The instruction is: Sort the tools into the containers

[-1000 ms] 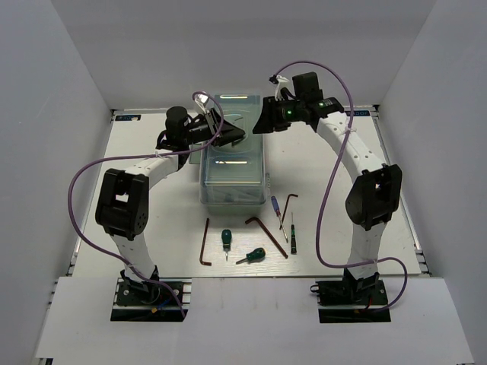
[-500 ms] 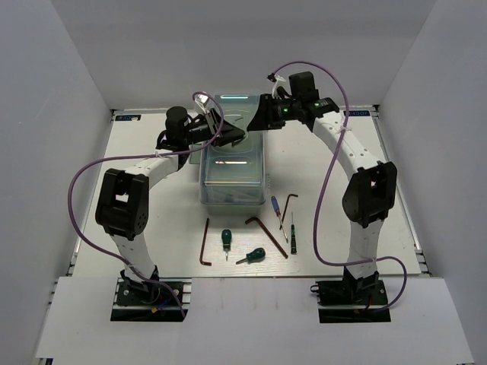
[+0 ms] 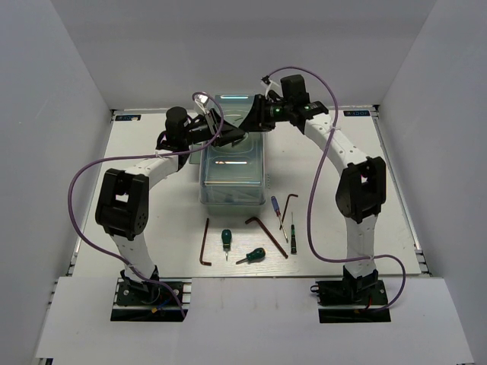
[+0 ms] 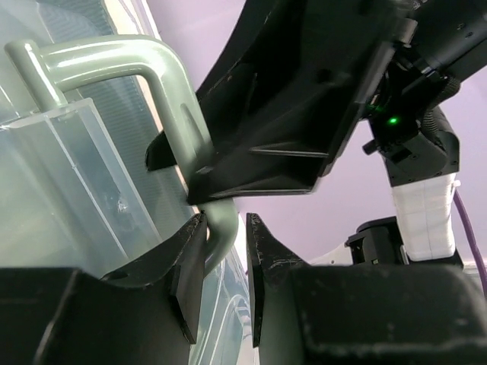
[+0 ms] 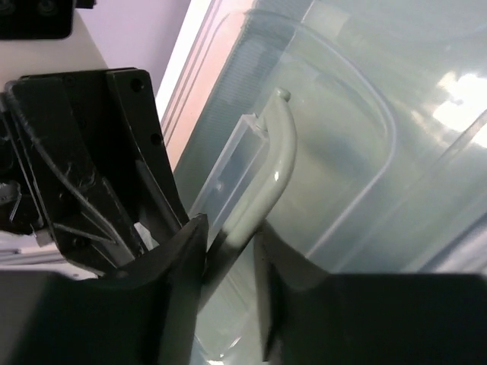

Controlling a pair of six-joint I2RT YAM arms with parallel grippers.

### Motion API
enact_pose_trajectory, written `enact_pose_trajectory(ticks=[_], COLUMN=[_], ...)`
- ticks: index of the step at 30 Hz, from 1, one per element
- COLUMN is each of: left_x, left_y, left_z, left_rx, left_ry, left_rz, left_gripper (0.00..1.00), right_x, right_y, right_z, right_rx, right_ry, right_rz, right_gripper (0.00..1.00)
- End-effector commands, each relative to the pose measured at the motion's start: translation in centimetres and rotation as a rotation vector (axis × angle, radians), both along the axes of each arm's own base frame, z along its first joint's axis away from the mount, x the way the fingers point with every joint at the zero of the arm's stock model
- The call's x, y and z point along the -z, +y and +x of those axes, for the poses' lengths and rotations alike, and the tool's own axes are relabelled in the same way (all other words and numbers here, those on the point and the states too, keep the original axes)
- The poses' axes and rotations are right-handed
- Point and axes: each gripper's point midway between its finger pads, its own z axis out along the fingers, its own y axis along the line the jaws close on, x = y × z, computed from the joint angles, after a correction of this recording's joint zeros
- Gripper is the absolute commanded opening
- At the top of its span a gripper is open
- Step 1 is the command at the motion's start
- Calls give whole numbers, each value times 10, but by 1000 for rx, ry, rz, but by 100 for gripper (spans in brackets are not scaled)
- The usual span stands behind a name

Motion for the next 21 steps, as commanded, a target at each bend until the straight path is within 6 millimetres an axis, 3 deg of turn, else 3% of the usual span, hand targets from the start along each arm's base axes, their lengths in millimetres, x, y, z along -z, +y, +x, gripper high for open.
enact_pose_trajectory(ticks=[1,3,5,7,8,9,10,11,13,15,16,17,18,19,21], left_x=[-31,-30,-28,-28,-56,-41,-45,-69,-63,-74,-46,-37,-40,3,30], left_y=[-6,-7,-3,7,15,22,32,39,68,101,113,121,135,143,152], left_z=[-26,-23,-16,2,19,14,25,32,40,38,30,26,22,10,1], left_rx=[100,100,93,8,-26,-26,-74,-99,-195,-322,-340,-367,-424,-428,-456], left_ry=[-84,-69,-56,-61,-221,-118,-125,-209,-144,-142,-57,-32,-19,89,176], left_rz=[-32,-23,32,150,233,319,374,406,508,568,597,602,578,604,586], left_gripper=[35,44,53,67,70,72,73,76,77,79,79,79,79,79,78], right_x=[7,10,4,1,-5,-10,-15,-20,-32,-42,-47,-53,-64,-74,-96], right_y=[13,14,11,4,2,1,-3,-4,-6,-7,-8,-7,-8,-6,-6], right_z=[-2,1,5,15,19,25,30,33,40,40,40,40,36,35,30], right_rx=[-2,19,36,68,74,88,99,102,108,98,93,86,63,51,12], right_ry=[46,45,24,-13,-46,-67,-86,-97,-128,-155,-169,-189,-200,-222,-270], right_rz=[15,4,3,-17,-20,-23,-20,-16,6,16,26,35,62,82,128], right_gripper=[34,11,0,0,0,0,0,0,0,0,0,0,0,0,0])
